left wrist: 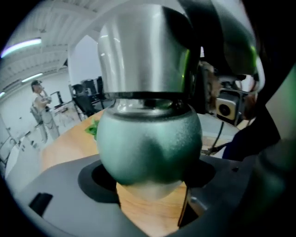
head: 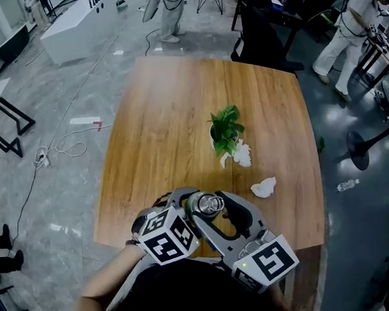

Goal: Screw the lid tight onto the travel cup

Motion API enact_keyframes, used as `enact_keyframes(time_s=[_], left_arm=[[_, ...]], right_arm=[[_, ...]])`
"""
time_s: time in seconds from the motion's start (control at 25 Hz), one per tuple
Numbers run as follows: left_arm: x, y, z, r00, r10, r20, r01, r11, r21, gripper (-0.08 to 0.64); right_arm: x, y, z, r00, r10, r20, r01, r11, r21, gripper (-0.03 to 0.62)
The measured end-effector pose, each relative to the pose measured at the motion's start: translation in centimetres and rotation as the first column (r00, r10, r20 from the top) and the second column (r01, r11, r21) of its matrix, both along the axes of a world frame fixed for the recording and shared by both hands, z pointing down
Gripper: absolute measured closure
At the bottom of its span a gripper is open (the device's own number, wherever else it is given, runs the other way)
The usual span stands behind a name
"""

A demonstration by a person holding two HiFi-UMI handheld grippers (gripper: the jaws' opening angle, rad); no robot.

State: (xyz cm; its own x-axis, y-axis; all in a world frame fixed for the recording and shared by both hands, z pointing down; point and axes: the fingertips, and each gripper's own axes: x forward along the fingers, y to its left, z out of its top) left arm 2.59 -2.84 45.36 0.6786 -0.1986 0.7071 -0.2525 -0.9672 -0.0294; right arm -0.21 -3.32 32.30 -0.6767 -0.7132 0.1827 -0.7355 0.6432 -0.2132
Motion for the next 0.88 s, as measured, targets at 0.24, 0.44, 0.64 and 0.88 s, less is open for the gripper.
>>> enact_keyframes(time_s=[0.24,0.44,0.64,0.88], left_arm=[[0.5,0.5,-0.5,0.997,0.068,-0.045,-0.069,0.997,-0.022,0.163],[-0.1,2.3,-0.6,0.963,0.270,-0.020,-0.270,0.962,-0.034,0.163],[0.1,1.5,-0.2,0.985,0.173,0.015,-0.173,0.985,-0.018,0.163],[0.0,0.7,-0.3,0.996,0.087,0.021,-0.087,0.996,-0.001,0.163]], right_arm=[[-0.5,0.9,-0.5,0.995,-0.104,0.003,0.104,0.995,-0.003,0.328],[-0.6,1.6,0.0,0.978,-0.207,-0.019,0.206,0.978,-0.013,0.327],[-0.4,0.8,-0.1,0.995,-0.094,-0.032,0.096,0.994,0.045,0.328],[-0.5,1.0,-0.5,0.996,-0.084,-0.042,0.086,0.994,0.062,0.328]])
